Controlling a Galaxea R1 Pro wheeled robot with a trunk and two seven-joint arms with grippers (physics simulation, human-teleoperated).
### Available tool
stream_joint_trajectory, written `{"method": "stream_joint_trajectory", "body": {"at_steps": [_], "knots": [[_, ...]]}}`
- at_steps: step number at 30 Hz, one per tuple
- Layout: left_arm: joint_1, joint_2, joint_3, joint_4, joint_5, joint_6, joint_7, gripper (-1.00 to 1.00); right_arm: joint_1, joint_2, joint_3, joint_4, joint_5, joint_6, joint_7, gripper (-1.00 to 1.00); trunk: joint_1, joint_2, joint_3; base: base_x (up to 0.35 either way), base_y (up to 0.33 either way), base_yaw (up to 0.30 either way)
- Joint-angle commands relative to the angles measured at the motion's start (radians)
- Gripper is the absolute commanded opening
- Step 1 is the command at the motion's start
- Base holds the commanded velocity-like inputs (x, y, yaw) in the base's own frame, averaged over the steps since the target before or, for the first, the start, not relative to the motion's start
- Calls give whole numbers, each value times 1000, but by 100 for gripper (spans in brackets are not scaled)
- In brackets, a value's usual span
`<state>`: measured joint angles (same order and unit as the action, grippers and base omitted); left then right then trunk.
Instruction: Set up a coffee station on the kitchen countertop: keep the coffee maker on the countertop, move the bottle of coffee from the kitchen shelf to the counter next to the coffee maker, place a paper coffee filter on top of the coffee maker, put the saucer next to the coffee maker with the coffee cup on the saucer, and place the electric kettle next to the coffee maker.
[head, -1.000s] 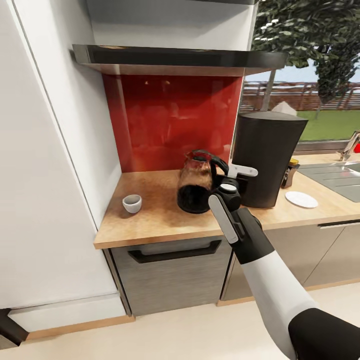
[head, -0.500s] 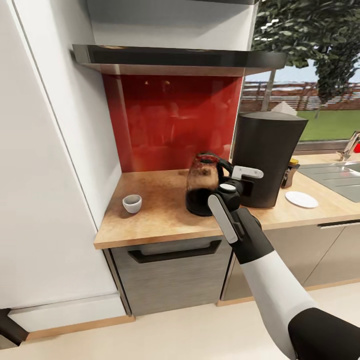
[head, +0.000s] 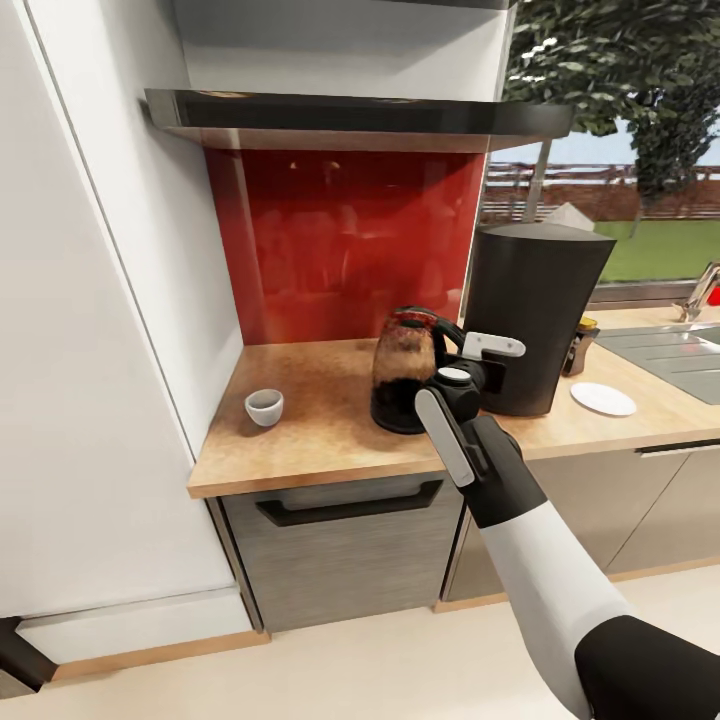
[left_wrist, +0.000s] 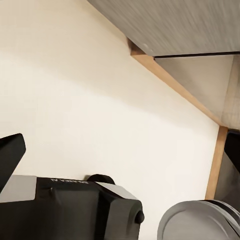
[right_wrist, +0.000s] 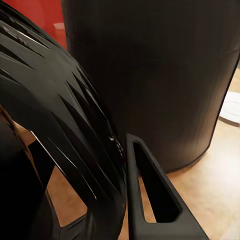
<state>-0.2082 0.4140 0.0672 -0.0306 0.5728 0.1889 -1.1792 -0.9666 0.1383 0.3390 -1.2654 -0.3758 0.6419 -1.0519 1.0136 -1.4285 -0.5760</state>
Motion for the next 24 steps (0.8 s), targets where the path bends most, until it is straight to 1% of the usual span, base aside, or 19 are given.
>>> {"method": "stream_joint_trajectory", "body": {"at_steps": [1,9,12,17,22,24], "knots": [[0,0,6,0,-4,10,-3,100,-1,0,2,-1,-2,7,-8,-100,0,-1,-1,0,0,0],[0,0,6,0,-3,10,-4,100,-1,0,2,0,-2,7,-8,-100,0,-1,-1,0,0,0],[0,0,6,0,-4,10,-3,100,-1,0,2,0,-2,7,-8,-100,11,-22,-10,0,0,0],[0,0,6,0,-4,10,-3,100,-1,0,2,0,-2,7,-8,-100,11,-22,-10,0,0,0],[0,0,6,0,-4,10,-4,100,-1,0,2,0,-2,7,-8,-100,31,-57,-26,0,0,0],[0,0,6,0,-3,10,-4,100,-1,0,2,0,-2,7,-8,-100,31,-57,-26,0,0,0]]}}
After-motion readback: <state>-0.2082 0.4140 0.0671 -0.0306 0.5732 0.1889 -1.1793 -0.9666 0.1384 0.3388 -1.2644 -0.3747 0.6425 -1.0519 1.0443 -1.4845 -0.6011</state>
